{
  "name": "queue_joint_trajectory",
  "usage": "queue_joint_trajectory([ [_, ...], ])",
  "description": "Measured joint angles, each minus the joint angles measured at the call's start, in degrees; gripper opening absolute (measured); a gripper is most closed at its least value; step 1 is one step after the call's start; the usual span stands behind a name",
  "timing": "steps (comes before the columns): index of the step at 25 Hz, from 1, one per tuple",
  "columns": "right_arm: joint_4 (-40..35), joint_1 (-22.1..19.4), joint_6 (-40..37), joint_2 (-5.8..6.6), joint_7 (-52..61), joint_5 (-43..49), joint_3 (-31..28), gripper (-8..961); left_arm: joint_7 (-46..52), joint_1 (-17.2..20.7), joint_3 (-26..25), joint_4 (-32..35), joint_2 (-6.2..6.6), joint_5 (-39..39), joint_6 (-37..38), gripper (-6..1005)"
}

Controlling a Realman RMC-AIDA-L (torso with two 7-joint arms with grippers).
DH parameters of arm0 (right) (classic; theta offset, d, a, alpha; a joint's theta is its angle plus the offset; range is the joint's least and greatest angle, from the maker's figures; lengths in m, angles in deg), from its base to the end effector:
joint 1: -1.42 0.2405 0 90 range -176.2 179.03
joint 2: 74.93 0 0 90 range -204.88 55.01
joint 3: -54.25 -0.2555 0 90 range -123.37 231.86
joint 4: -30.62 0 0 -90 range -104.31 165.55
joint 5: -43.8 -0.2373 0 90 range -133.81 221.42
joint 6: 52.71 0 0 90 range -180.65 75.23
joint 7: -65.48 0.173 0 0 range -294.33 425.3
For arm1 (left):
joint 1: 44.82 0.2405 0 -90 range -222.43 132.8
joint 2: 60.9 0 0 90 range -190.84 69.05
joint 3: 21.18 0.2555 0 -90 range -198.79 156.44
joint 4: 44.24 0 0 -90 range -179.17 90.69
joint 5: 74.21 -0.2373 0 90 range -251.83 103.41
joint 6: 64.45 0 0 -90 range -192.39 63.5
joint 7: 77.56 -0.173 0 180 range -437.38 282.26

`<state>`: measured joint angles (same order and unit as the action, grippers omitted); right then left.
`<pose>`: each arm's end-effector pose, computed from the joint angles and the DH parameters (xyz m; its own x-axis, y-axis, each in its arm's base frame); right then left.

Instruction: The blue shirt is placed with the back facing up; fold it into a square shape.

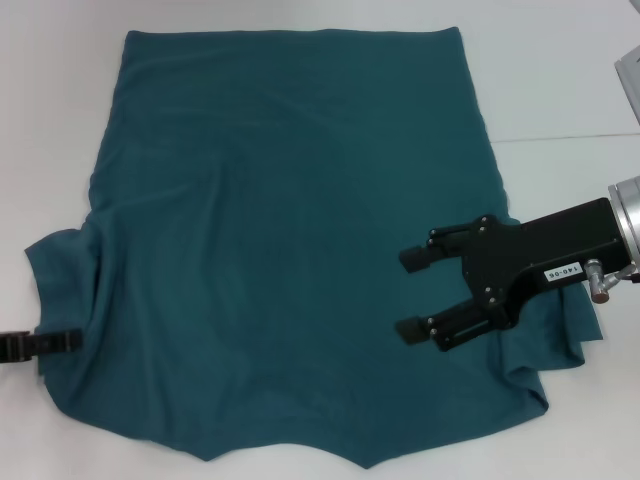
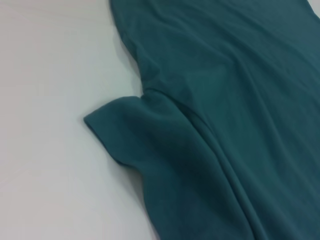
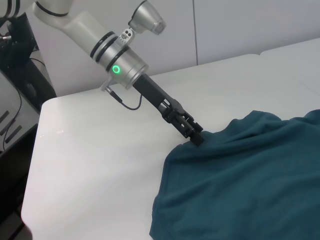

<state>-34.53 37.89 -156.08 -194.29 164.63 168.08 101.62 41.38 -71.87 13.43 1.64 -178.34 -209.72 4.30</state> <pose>0.1774 0.3756 0.0254 0.9471 -0.2280 -0.2259 -0.2498 -0.9655 -0.0729 -0.3744 0.3819 0.0303 0.4088 0.7889 0.4588 0.8978 -0.2573 -0.3574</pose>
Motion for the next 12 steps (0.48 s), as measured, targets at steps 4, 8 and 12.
queue_joint_trajectory([
  [4,0.0,0.0,0.0,0.00,0.0,0.0,0.0,944,0.1,-0.3,0.0,0.0,-0.30,-0.5,0.0,887],
  [8,0.0,-0.1,0.0,0.00,0.0,0.0,0.0,943,0.1,-0.4,0.0,-0.1,-0.35,-0.6,0.2,883],
  [12,0.0,-0.2,0.0,0.00,0.0,0.0,0.0,943,0.1,-0.6,0.0,-0.1,-0.35,-0.6,0.4,880],
])
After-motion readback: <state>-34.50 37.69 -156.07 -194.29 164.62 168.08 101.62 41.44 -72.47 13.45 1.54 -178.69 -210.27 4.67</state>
